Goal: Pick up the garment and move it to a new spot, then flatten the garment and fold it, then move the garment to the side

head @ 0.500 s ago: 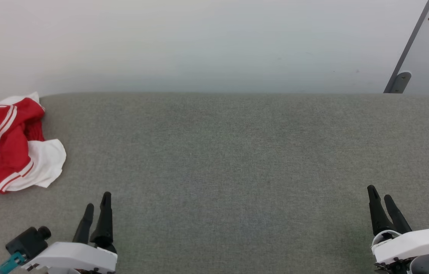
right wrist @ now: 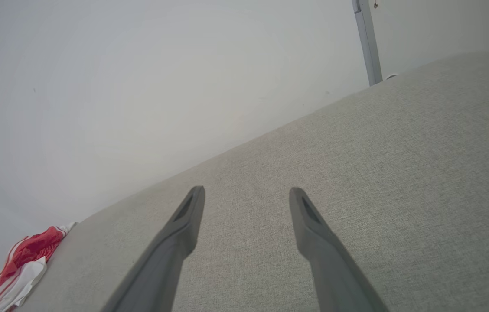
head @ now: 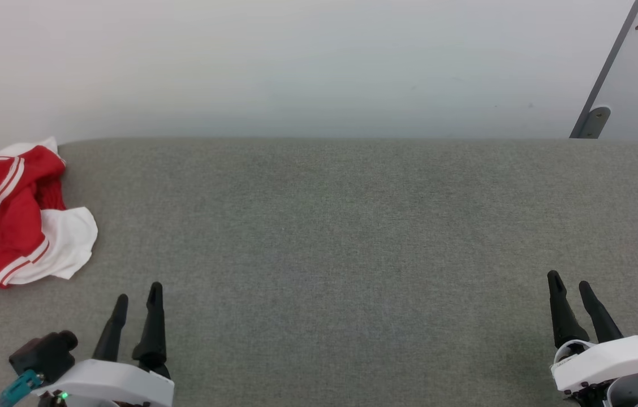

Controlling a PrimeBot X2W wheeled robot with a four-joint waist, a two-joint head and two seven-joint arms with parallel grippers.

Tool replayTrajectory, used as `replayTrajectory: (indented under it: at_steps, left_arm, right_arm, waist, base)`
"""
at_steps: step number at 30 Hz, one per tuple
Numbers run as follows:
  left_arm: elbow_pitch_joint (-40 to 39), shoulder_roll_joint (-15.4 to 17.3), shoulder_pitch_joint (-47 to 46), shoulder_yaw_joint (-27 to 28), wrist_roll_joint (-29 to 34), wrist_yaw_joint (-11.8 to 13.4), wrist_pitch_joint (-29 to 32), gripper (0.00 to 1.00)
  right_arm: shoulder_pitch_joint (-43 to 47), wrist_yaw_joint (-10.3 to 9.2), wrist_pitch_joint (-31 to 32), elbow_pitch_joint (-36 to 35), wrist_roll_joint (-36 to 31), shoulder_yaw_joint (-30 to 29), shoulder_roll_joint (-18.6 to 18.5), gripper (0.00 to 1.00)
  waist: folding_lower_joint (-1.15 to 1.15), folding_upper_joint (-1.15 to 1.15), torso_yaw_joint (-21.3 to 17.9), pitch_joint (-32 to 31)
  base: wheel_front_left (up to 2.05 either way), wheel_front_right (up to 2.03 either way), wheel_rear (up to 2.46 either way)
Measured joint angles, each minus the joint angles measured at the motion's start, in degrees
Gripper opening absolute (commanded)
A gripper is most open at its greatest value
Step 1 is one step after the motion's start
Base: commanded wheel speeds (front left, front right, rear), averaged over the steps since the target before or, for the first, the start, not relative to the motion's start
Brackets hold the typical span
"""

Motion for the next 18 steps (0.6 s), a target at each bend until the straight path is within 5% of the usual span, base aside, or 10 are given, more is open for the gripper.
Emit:
replayTrajectory:
  at_steps: [18]
  left_arm:
    - [-0.29, 1.02, 0.09, 0.03, 11.9, -2.32, -2.54, 1.0]
  right_arm:
    - [-0.14, 0.0, -1.56, -1.02, -9.13, -0.08, -0.71, 1.0]
  waist:
    - [0.0, 0.0, 0.04, -0.04]
  base:
    - [0.0, 0.0, 0.0]
